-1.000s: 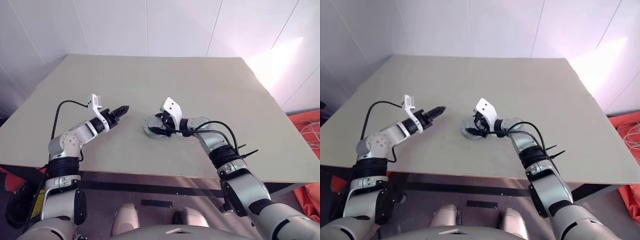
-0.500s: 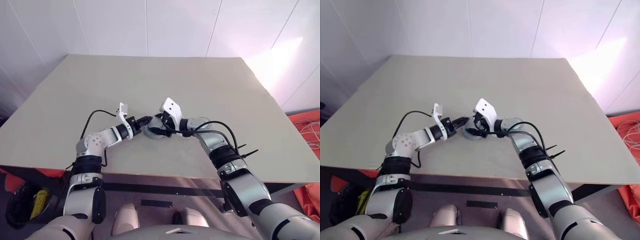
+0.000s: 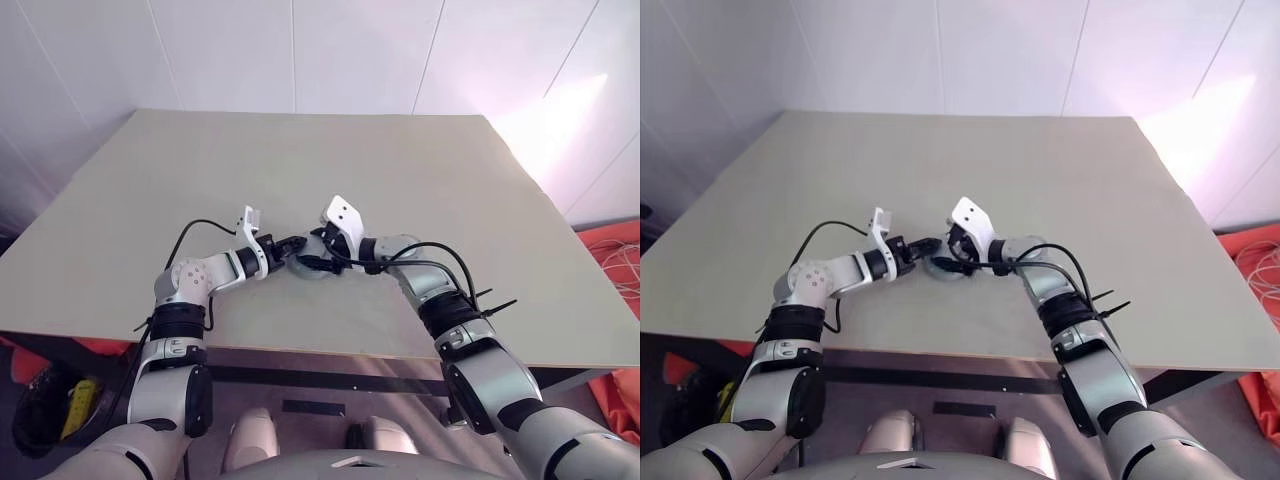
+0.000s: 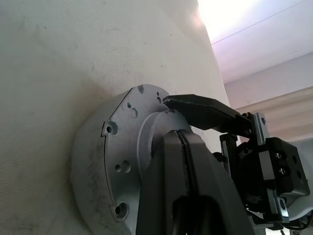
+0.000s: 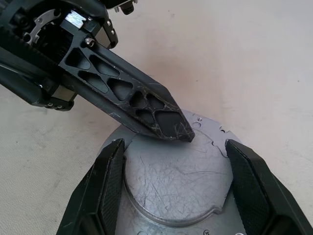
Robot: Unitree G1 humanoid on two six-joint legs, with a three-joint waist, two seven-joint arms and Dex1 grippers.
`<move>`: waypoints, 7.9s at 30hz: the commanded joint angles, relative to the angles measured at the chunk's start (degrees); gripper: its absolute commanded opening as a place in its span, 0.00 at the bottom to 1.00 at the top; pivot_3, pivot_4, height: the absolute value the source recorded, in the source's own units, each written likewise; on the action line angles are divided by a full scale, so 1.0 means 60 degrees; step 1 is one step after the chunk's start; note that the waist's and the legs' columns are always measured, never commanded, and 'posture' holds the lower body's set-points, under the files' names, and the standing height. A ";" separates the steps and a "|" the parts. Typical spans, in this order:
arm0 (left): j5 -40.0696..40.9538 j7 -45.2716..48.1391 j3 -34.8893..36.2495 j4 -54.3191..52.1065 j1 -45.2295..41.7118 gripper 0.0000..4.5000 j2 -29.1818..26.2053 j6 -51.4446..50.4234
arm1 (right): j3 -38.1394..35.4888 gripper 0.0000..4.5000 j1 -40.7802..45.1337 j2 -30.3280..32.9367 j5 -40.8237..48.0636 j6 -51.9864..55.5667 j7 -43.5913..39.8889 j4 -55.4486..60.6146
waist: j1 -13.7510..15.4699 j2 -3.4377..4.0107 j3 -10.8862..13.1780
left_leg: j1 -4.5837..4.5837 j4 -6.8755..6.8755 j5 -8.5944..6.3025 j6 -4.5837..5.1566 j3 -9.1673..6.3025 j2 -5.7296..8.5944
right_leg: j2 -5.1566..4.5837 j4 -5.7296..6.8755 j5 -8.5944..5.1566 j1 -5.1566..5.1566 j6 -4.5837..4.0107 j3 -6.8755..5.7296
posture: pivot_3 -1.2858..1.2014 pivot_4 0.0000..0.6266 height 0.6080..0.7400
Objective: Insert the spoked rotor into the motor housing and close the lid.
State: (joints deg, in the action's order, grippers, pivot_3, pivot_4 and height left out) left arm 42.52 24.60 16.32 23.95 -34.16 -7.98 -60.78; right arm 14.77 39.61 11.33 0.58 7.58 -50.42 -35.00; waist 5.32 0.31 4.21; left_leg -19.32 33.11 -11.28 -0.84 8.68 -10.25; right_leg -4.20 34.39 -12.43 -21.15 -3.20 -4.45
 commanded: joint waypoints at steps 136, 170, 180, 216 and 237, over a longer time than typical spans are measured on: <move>-0.0237 0.0327 0.0146 0.0021 -0.0332 0.00 -0.0610 -0.0644 | -0.6737 1.00 0.1325 -0.2670 0.6619 1.1445 0.4603 0.1433 | 0.0036 0.0010 0.0001 | -0.0167 -0.0102 0.0077 -0.0122 0.0014 -0.0001 | 0.0003 -0.0070 0.0059 -0.0167 -0.0062 -0.0017 | 0.52 0.00 1.00; -0.0396 0.0477 0.0292 -0.0067 -0.0342 0.00 -0.0528 -0.0346 | -0.6962 0.43 0.1723 -0.2689 0.6366 1.0297 0.4924 0.0819 | 0.0120 0.0008 0.0001 | -0.0245 -0.0013 0.0081 -0.0126 -0.0005 -0.0007 | 0.0000 0.0056 0.0054 -0.0244 -0.0070 -0.0020 | 0.52 0.00 1.00; 0.0172 0.0680 0.1231 -0.0295 -0.0356 0.00 -0.0468 0.0534 | -0.7580 0.43 0.2095 -0.2571 0.6408 0.9495 0.5528 -0.0172 | 0.0140 0.0008 0.0001 | -0.0294 -0.0005 0.0082 -0.0123 -0.0006 -0.0005 | -0.0001 0.0063 0.0055 -0.0290 -0.0071 -0.0020 | 0.52 0.00 1.00; 0.5025 -0.0972 0.4049 -0.1173 0.0976 0.34 -0.0660 0.0148 | -0.9228 0.43 0.3107 -0.2938 1.0041 1.0035 0.6915 -0.0464 | 0.0121 0.0002 0.0004 | -0.0309 -0.0001 0.0081 -0.0112 -0.0004 -0.0009 | 0.0001 0.0066 0.0064 -0.0307 -0.0055 -0.0022 | 0.52 0.00 1.00; 0.7399 -0.2123 0.3768 0.0129 0.0253 1.00 0.0038 -0.0837 | -0.8935 0.43 0.2894 -0.2994 1.0867 1.1279 0.7052 -0.0077 | 0.0128 -0.0001 0.0003 | -0.0309 0.0002 0.0082 -0.0114 -0.0005 -0.0006 | 0.0001 0.0068 0.0074 -0.0306 -0.0039 -0.0021 | 0.52 0.00 1.00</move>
State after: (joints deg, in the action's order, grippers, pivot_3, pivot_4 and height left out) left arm 84.82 11.68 39.64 24.91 -31.46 -7.94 -65.18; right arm -38.93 55.61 -6.18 62.11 74.06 -7.28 -39.15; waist 6.09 0.30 4.23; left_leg -21.17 33.12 -10.79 -1.52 8.65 -10.29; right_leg -4.19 34.80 -11.98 -22.99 -3.43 -4.57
